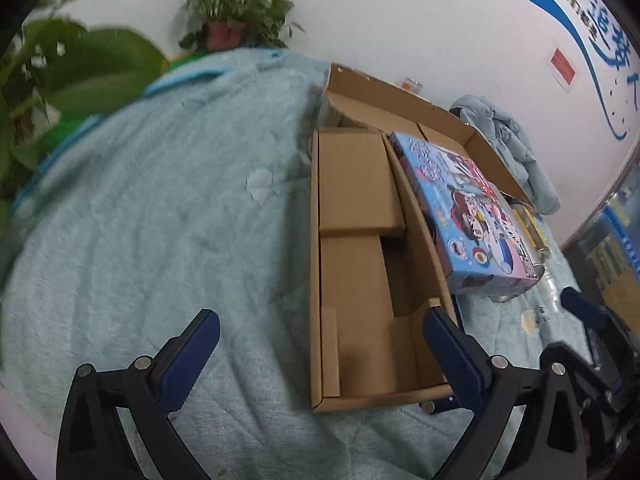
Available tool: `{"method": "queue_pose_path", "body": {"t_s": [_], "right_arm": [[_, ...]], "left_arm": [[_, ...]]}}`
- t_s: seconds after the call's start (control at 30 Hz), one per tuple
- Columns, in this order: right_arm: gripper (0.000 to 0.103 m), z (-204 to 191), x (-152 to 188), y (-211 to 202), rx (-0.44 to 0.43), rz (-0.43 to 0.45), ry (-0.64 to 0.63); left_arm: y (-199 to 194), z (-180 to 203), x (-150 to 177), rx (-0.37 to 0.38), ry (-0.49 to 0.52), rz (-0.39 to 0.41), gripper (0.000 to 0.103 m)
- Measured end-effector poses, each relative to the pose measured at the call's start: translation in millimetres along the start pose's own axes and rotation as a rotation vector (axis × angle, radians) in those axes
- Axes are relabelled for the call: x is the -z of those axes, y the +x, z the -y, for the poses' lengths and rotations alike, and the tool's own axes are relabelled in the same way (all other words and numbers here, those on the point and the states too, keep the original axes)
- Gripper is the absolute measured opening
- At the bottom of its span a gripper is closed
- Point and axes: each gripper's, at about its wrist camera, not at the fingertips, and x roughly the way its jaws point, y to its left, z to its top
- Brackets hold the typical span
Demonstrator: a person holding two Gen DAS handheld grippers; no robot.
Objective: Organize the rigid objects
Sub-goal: 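Move both grippers toward the folded cardboard insert beside the box, then grasp the cardboard insert with both grippers and lift it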
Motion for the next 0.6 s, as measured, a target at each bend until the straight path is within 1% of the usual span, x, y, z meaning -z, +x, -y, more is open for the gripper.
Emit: {"method": "queue_pose_path", "body": {"t_s": [0.07,0.1,0.13,0.17,0.2,0.23,0.27,0.3,0.33,0.37,0.4,0.43,0.5,0.53,0.57,0.6], "right_arm": [[0.102,-13,-3,9,-0.035,-0.030,-0.007],[0.102,-20,-6,18,-0.052,-0.061,-0.001],[0.101,-25,-8,26,-0.059,-0.089,0.007],[0.099,-27,-9,31,-0.058,-0.105,0.012],[0.094,-30,-12,39,-0.052,-0.127,0.022],[0.089,-33,-14,45,-0.037,-0.145,0.028],[0.079,-34,-16,50,-0.014,-0.162,0.024],[0.073,-35,-17,55,0.002,-0.179,0.017],[0.071,-36,-17,60,0.003,-0.196,0.012],[0.066,-38,-17,64,-0.002,-0.215,0.012],[0.059,-40,-15,66,-0.004,-0.231,0.010],[0.056,-45,-13,73,0.000,-0.261,0.001],[0.043,-48,-9,78,0.007,-0.285,-0.005],[0.041,-51,-8,81,0.016,-0.291,-0.012],[0.033,-54,-7,84,0.010,-0.295,-0.014],[0.033,-55,-7,84,0.011,-0.296,-0.013]], "left_arm": [[5,-8,2,0.026,-0.028,-0.028,0.096],[8,-15,3,0.052,-0.040,-0.042,0.094],[10,-19,3,0.067,-0.047,-0.049,0.088],[13,-21,1,0.083,-0.055,-0.060,0.078],[18,-27,0,0.108,-0.070,-0.085,0.075],[22,-26,-1,0.116,-0.078,-0.099,0.075],[25,-26,-2,0.125,-0.085,-0.107,0.072],[27,-26,-3,0.139,-0.084,-0.110,0.069],[29,-25,-3,0.150,-0.075,-0.119,0.061],[32,-24,-3,0.155,-0.072,-0.131,0.053],[34,-24,-3,0.164,-0.075,-0.146,0.049],[38,-25,-2,0.174,-0.079,-0.166,0.042],[41,-26,-1,0.201,-0.077,-0.172,0.040],[41,-25,-2,0.213,-0.068,-0.176,0.035],[41,-24,-3,0.221,-0.063,-0.176,0.028],[40,-23,-4,0.232,-0.065,-0.181,0.025]]}}
